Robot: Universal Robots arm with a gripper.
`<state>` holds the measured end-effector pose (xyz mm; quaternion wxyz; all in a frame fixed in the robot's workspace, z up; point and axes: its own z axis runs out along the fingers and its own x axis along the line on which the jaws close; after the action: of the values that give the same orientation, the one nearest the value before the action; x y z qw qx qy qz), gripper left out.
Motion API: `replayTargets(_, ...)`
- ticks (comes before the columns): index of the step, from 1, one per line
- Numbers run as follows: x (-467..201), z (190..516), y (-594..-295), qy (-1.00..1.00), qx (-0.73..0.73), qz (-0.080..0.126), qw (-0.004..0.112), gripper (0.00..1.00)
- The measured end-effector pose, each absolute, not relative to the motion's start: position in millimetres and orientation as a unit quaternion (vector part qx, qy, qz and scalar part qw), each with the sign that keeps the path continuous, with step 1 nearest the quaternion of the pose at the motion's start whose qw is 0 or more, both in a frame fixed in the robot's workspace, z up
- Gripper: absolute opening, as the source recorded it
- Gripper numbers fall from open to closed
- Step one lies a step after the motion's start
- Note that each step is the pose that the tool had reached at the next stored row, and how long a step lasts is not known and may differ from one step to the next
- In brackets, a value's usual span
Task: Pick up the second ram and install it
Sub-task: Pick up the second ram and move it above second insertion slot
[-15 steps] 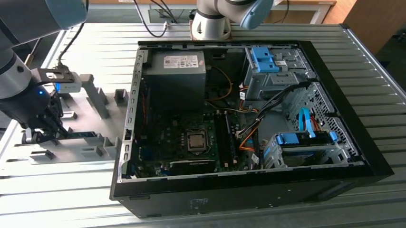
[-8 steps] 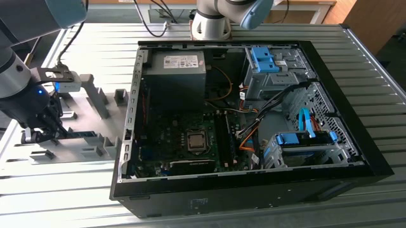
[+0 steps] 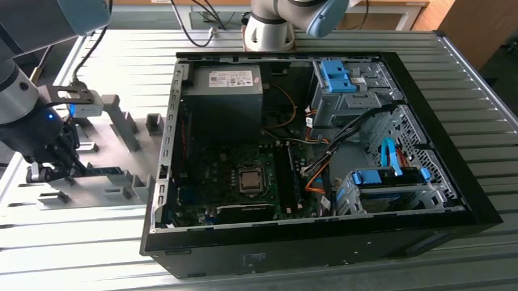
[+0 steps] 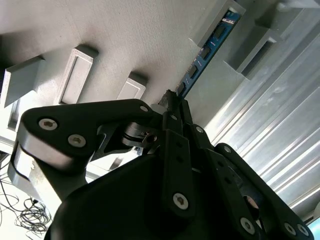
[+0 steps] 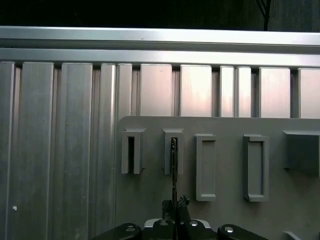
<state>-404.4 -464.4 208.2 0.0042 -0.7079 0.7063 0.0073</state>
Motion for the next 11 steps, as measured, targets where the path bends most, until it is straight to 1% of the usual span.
replayTargets(11, -404.4, 210.8, -464.3, 0.706, -0.708, 0.007, 0.004, 0.14)
